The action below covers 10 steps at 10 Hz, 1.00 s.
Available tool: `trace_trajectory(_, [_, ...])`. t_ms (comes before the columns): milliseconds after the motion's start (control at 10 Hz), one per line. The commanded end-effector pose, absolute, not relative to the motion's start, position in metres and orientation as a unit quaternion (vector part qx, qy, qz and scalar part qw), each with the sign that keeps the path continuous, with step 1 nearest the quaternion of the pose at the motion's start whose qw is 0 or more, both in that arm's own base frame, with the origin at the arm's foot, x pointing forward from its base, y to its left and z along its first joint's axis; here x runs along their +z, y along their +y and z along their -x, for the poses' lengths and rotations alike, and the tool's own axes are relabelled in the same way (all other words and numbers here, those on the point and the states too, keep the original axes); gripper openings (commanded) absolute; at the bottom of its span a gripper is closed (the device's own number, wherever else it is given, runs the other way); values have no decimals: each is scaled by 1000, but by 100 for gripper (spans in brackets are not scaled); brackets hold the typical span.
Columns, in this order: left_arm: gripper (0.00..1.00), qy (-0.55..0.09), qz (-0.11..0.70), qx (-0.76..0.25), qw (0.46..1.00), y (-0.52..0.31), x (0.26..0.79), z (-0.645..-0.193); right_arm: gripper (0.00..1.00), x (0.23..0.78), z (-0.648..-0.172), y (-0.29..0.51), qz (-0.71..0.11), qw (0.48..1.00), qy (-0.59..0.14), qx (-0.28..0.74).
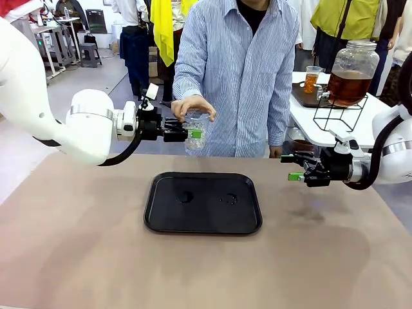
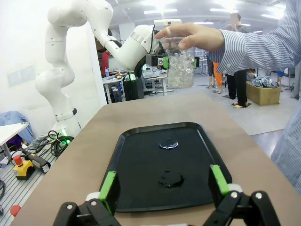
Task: Pour the drink into the iced cup.
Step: Open the gripper to release the iced cup you were holding.
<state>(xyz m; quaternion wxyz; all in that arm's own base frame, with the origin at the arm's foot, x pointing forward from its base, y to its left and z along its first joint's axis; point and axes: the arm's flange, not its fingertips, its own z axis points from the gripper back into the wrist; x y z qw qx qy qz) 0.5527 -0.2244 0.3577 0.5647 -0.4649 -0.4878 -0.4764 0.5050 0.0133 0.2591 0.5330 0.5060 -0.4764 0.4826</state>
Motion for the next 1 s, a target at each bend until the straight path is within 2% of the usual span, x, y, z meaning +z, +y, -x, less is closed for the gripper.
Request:
trace_trajectory(0, [60,-490,465,-478,562,-225,361,-551,100,262,-507,14,-506,532,-476,484])
trace_trajectory(500, [60,-488,465,-476,565,-224,358,-553,100,262,-507,14,-506,532,-476,484])
trace_trajectory(600, [74,-489,469,-470,565,-223,357,-553,100,262,-507,14,-506,532,-476,484])
trace_trajectory(700, [94,-491,470,-472,561,-221,357,-553,100,262,-507,14,-506,532,-476,484])
trace_trajectory(800, [100,-491,478,-479,549,-218,357,-551,100,262,-507,14,-506,532,-476,484])
trace_trajectory(900, [100,-490,479,-480,547,-214,359,-549,100,262,-507,14,-506,532,-476,484])
